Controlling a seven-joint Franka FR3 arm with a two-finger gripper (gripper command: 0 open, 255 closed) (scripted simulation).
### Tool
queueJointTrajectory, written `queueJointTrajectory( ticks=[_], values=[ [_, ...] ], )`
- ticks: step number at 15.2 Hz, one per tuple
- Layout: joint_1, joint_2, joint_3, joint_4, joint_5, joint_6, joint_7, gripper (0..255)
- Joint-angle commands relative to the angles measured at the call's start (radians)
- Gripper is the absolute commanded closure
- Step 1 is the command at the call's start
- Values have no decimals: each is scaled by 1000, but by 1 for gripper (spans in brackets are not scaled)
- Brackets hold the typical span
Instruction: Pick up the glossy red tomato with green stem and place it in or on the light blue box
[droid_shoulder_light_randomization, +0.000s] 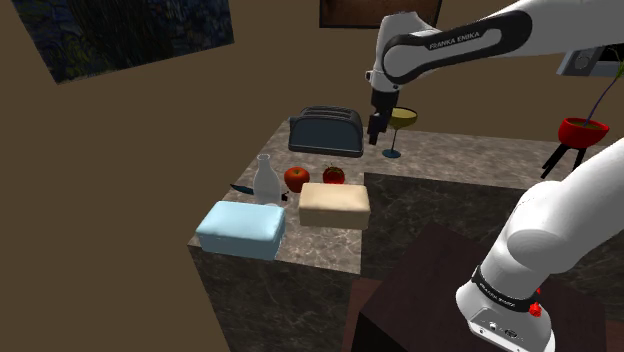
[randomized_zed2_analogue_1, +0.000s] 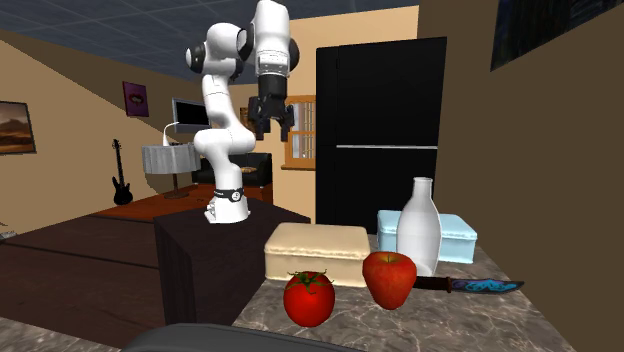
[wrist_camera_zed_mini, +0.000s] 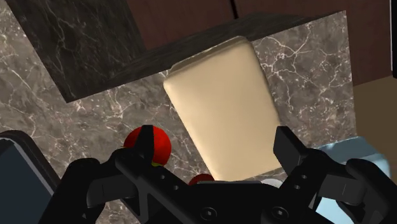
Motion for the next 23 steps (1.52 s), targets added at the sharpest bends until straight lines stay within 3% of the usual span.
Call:
queueJointTrajectory(
  ticks=[1, 12, 23],
  values=[
    [-3, 64, -23, 13, 12, 53, -33, 0],
    [-28, 484, -89, 252, 164, 215, -225, 0],
    [-120, 932, -52, 672, 316, 207, -370, 0]
  ],
)
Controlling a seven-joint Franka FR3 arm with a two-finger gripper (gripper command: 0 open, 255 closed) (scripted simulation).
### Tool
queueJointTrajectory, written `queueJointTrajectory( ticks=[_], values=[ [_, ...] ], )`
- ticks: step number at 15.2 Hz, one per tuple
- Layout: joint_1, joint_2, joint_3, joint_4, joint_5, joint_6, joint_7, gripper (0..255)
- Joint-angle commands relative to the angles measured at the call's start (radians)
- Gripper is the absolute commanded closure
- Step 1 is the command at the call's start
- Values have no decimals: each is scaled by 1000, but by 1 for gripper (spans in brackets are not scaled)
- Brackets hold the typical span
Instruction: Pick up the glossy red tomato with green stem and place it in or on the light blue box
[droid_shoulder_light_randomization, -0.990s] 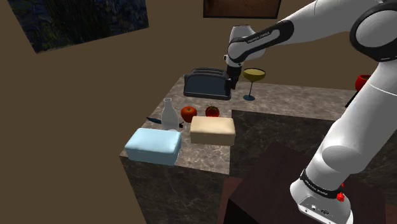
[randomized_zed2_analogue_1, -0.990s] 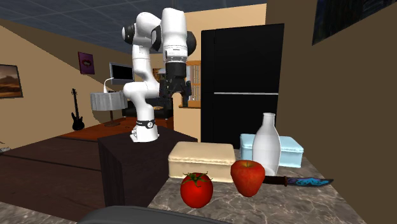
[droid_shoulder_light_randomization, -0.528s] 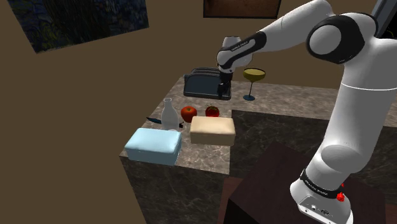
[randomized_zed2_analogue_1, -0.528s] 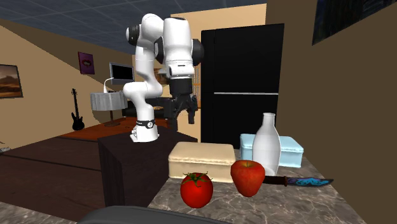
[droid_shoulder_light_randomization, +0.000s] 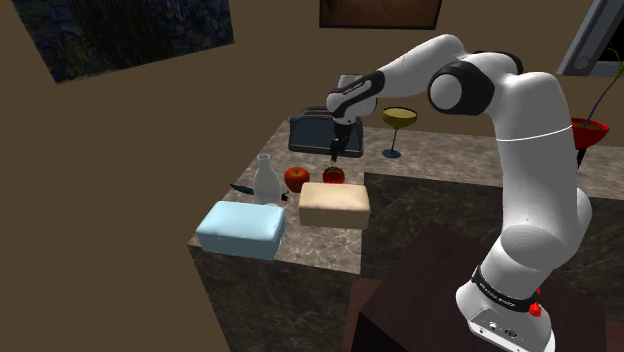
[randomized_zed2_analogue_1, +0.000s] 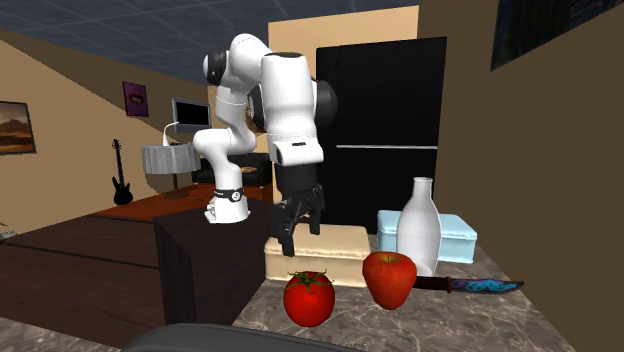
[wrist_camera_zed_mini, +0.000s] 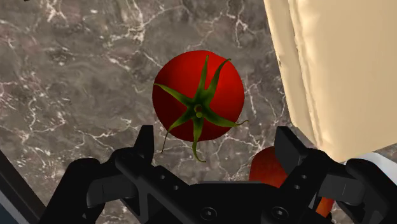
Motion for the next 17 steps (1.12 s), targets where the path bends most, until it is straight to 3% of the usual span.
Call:
queueJointTrajectory(
  ticks=[1, 8, 16, 17],
  values=[
    [-14, 51, 6, 41, 14, 8, -17, 0],
    [-14, 99, 15, 26, 25, 70, -23, 0],
    [-14, 100, 15, 26, 25, 70, -24, 0],
    [-14, 100, 15, 26, 25, 70, -24, 255]
  ],
)
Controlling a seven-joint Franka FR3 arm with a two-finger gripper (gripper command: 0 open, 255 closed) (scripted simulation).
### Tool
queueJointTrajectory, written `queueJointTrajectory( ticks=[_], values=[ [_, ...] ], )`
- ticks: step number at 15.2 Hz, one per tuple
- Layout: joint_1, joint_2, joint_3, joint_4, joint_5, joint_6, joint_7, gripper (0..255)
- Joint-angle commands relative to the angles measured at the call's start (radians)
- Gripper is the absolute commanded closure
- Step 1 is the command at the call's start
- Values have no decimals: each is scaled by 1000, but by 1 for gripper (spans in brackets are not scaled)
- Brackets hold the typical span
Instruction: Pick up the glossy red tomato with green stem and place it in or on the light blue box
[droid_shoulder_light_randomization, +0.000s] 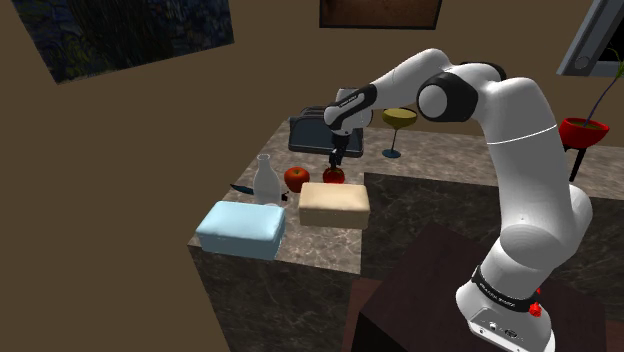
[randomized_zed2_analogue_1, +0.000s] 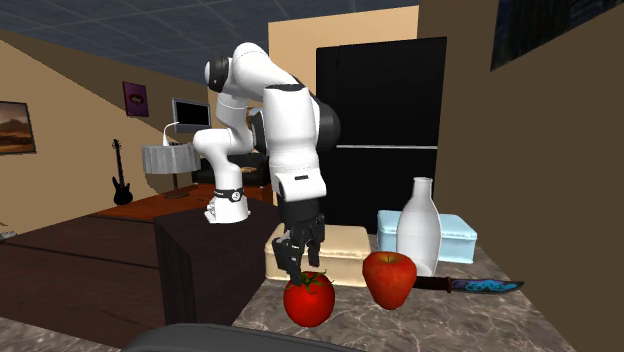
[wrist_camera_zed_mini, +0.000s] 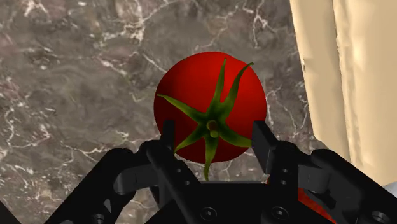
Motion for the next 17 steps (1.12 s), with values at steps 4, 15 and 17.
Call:
queueJointTrajectory(
  ticks=[4, 15, 17],
  values=[
    [0, 0, 0, 0, 0, 0, 0, 255],
    [3, -43, -7, 15, -11, -57, 11, 255],
    [4, -57, -9, 21, -15, -77, 15, 255]
  ],
)
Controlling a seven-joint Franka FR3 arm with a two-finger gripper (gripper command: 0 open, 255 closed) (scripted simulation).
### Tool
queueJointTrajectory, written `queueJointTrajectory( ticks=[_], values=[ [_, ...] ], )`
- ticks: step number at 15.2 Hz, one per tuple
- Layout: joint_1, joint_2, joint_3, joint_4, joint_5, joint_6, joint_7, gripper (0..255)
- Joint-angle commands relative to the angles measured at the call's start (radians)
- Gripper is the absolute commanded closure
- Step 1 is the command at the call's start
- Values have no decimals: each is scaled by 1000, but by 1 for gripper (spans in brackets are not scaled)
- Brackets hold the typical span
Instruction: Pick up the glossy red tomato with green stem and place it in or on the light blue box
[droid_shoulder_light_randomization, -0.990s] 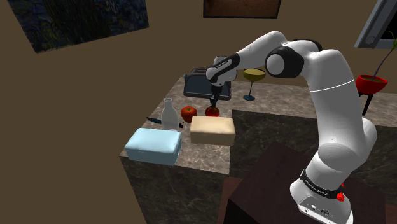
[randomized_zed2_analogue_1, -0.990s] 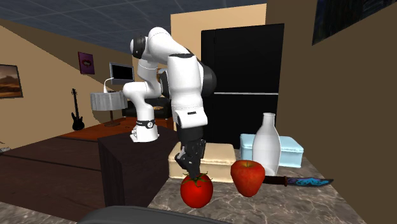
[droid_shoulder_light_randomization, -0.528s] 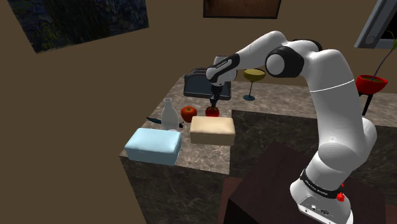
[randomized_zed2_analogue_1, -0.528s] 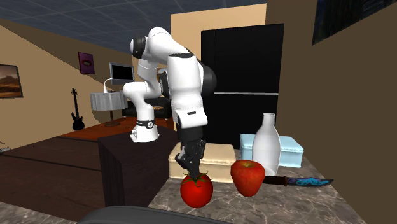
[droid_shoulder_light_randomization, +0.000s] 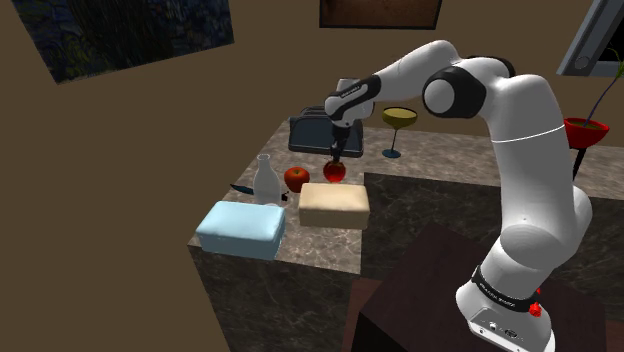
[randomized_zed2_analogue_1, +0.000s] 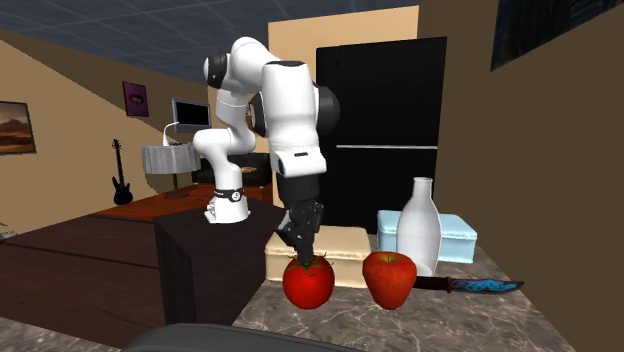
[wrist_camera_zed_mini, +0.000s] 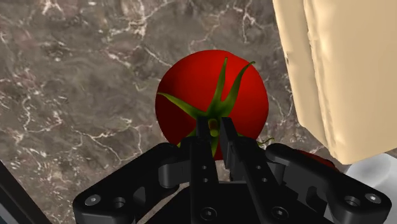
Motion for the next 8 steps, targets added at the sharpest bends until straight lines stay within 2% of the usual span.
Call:
queueJointTrajectory(
  ticks=[1, 8],
  values=[
    [0, -11, -2, 13, -4, -23, 4, 255],
    [2, -51, -8, 46, -15, -96, 17, 255]
  ],
)
